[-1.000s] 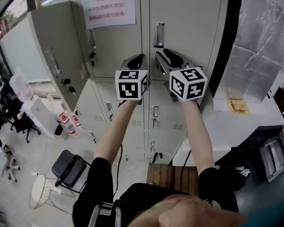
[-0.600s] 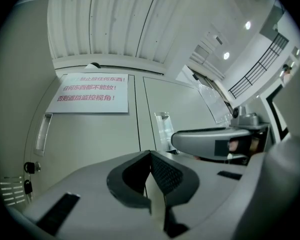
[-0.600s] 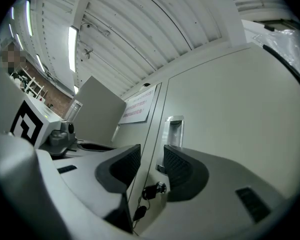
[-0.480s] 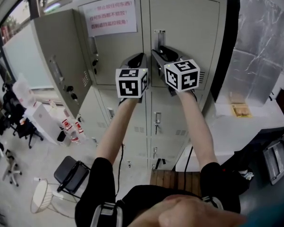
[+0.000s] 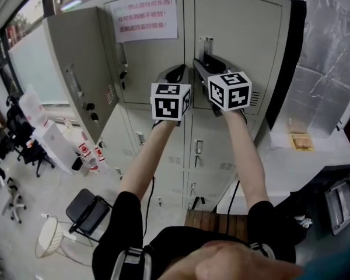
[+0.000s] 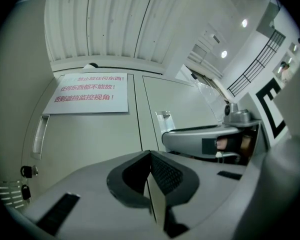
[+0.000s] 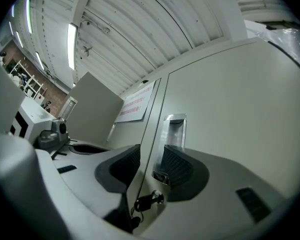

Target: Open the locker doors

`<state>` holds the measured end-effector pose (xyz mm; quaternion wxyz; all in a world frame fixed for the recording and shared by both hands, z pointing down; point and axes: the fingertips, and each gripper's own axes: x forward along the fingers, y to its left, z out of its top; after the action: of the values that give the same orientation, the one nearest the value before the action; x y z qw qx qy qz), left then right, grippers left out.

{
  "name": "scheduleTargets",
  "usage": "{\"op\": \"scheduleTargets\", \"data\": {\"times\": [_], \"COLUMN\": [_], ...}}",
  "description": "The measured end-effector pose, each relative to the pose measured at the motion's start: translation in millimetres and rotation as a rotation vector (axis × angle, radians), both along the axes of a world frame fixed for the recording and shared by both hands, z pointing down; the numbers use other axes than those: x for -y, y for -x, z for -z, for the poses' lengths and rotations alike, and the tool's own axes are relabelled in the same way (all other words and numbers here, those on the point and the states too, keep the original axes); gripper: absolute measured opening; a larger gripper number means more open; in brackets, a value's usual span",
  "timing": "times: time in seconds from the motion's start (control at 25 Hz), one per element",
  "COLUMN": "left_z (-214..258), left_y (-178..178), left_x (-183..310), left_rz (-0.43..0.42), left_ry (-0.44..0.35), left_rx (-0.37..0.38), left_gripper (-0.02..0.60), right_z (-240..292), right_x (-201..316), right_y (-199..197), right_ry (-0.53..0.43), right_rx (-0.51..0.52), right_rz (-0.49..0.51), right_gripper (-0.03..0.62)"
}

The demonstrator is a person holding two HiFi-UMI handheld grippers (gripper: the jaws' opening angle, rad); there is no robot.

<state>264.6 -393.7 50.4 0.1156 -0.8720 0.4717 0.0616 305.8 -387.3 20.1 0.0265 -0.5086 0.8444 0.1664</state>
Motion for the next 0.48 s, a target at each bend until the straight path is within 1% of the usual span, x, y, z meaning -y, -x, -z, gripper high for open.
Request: {"op": "scheduleTargets", "data": {"times": [0.36, 0.48], "left_z": [-1.8, -3.8], "left_y": [7.3, 7.4], "left_x": [3.6, 3.1], "left_rz": [0.011, 0.008], "left_ry": [-0.003, 0.000], "left_rx": [-0.005, -0.008], "left_gripper": [0.009, 0.009], "right_z": [0.6, -1.8], "right_x": [1.1, -0.9], "right_y": [1.6, -0.1], "right_ry": [-0.009, -0.023], "right_rx": [-0.010, -0.034], "right_rz": [-0.007, -0.028], "right_gripper": [0.150, 0.150]}}
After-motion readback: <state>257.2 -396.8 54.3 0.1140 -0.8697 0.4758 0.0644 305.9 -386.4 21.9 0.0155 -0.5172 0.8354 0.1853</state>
